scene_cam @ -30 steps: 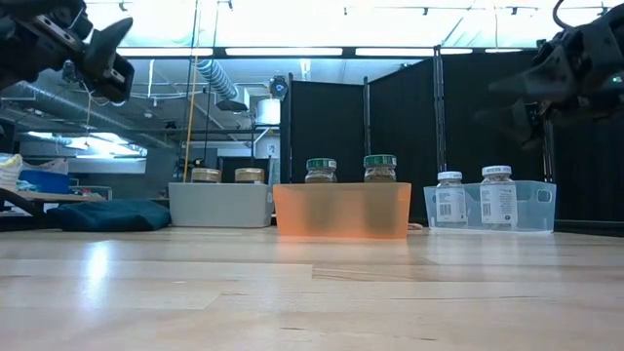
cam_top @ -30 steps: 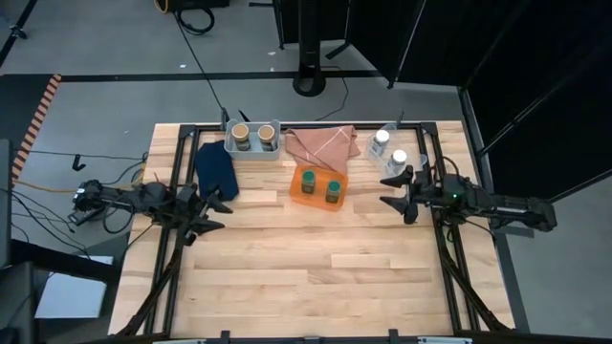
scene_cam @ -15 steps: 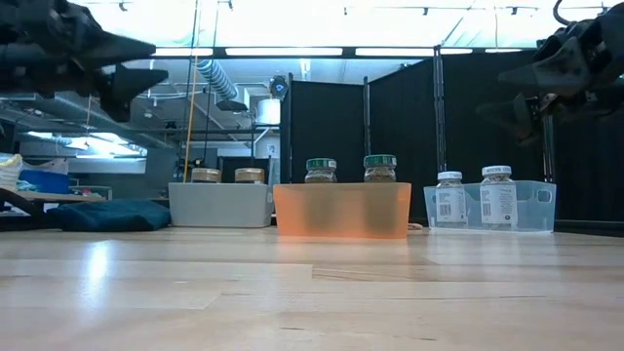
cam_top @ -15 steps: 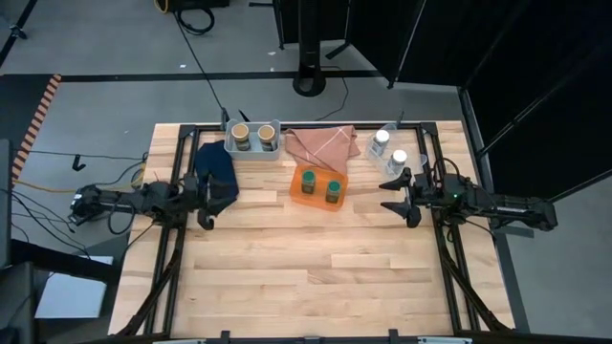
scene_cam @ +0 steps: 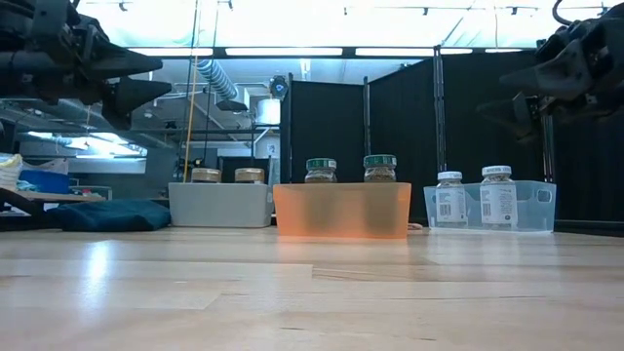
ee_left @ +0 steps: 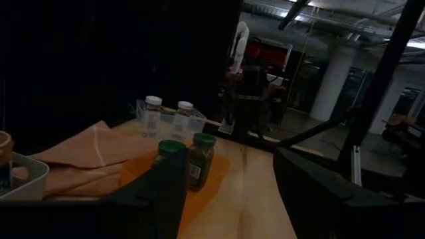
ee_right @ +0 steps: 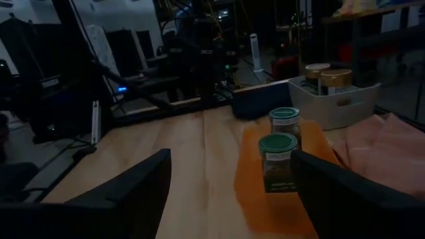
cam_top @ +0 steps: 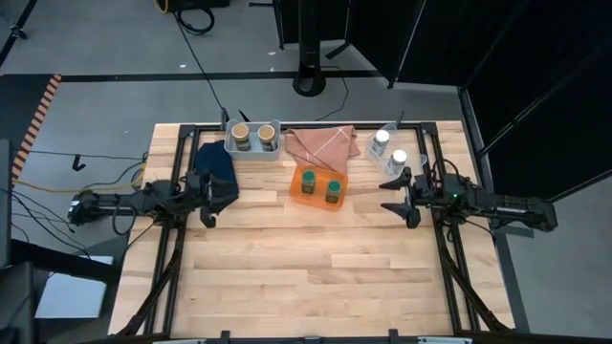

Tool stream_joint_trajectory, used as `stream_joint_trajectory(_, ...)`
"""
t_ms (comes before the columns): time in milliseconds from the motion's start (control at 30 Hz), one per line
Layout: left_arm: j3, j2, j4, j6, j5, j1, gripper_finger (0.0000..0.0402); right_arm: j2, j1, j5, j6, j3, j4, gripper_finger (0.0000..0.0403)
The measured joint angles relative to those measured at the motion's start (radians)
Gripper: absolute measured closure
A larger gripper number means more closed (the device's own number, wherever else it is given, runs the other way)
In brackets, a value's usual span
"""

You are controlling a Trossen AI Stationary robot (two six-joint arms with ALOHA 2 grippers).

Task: Sort spices by type
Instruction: Return to Home Position

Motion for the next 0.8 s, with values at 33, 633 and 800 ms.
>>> stream_joint_trajectory(33,0.000,0.000,0.000,-0.002,0.005,0.001,0.0178,0.000,-0.002,0.002,-0.003,0.000,0.000,0.0089)
stream_joint_trajectory(633,0.000,0.000,-0.001,0.044,0.027,0.004,0.0178,0.000,-0.019,0.049,-0.022,0.000,-0.004,0.0093)
stream_joint_trajectory(800,0.000,0.000,0.000,0.045,0.026,0.004,0.0178,0.000,-0.019,0.049,-0.022,0.000,-0.004,0.0093)
